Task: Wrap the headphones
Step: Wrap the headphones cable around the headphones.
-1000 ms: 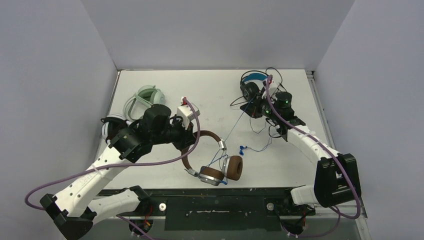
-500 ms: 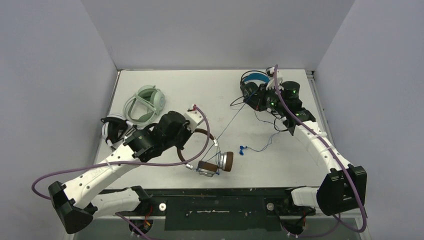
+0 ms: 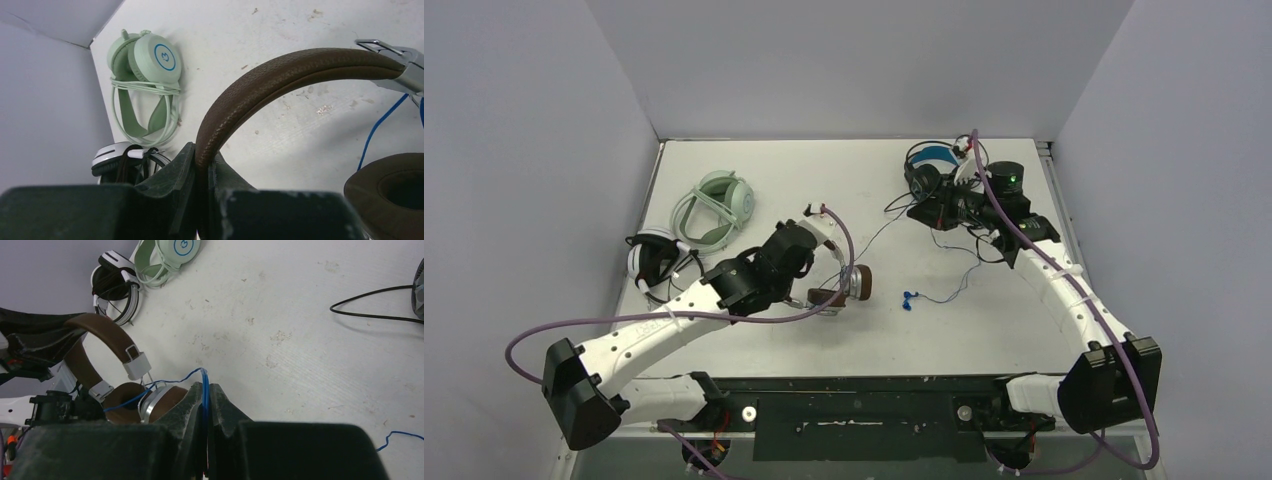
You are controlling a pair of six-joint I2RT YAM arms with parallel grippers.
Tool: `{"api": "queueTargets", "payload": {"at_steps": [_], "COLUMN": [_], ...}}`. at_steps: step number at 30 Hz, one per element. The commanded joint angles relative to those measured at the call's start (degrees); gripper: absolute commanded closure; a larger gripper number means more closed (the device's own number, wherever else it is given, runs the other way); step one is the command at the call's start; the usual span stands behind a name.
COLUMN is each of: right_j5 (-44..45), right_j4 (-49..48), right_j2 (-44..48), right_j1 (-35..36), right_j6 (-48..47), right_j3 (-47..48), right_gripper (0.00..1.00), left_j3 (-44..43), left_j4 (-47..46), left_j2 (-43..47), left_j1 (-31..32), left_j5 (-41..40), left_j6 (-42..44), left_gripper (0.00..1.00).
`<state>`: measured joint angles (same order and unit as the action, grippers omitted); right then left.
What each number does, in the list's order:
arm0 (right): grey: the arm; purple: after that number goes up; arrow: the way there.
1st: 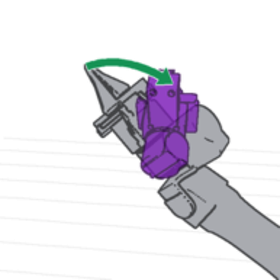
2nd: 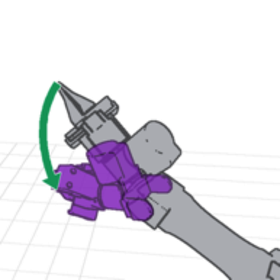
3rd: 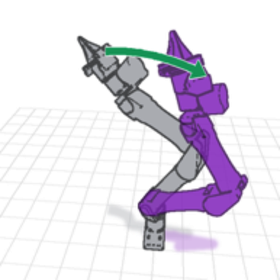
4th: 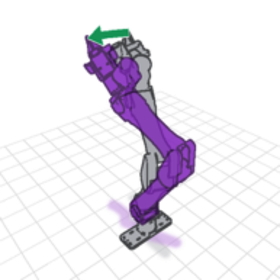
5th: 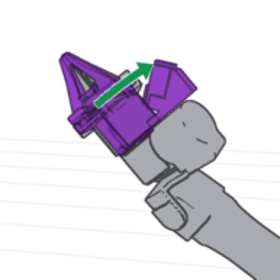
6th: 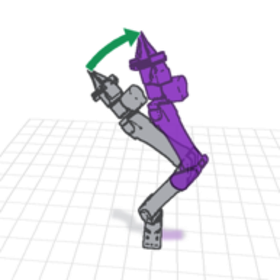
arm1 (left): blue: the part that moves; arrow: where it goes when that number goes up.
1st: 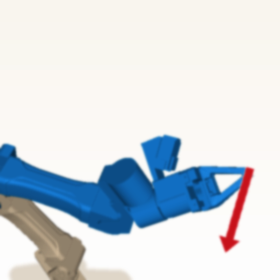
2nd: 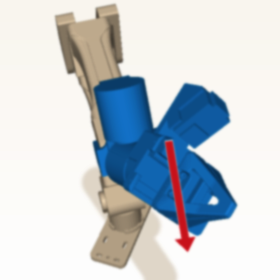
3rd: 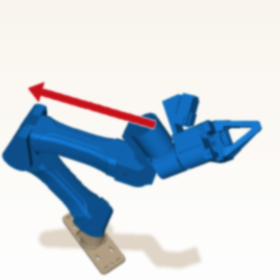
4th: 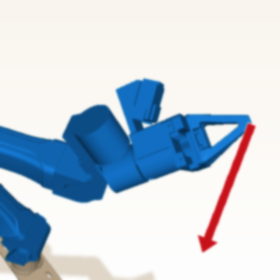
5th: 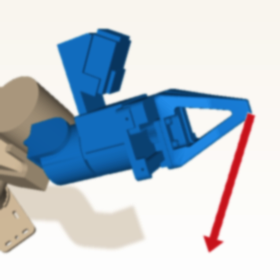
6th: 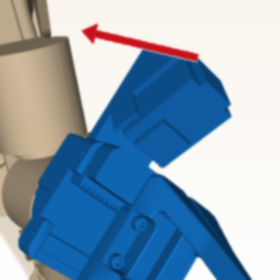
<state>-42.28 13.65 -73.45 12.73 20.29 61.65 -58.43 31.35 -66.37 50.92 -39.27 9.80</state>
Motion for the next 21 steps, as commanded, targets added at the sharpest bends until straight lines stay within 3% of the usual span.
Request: {"api": "queueTargets", "payload": {"at_steps": [1,9,13,21], "right_j5": [-3.2,-2.5,-3.1,-7.5], "right_j4": [1.1,4.0,4.9,2.5], "right_j2": [3.8,3.0,2.7,1.9], "right_j1": [-0.2,-0.2,-0.3,1.4], "right_j6": [-0.3,-0.5,-0.5,4.3], "right_j3": [3.8,7.3,9.0,10.0], "right_gripper": [1.0,1.0,1.0,1.0], "left_j3": [-0.5,0.3,1.3,-4.5], "left_j4": [-7.5,-9.0,-9.3,-5.0], "left_j2": [-1.8,-3.3,-4.7,-13.9], "left_j1": [0.2,1.2,1.5,0.9], "left_j5": [-6.9,-4.9,-9.3,-15.9], "left_j6": [1.2,3.1,3.3,-5.7], "left_gripper": [1.0,1.0,1.0,1.0]}}
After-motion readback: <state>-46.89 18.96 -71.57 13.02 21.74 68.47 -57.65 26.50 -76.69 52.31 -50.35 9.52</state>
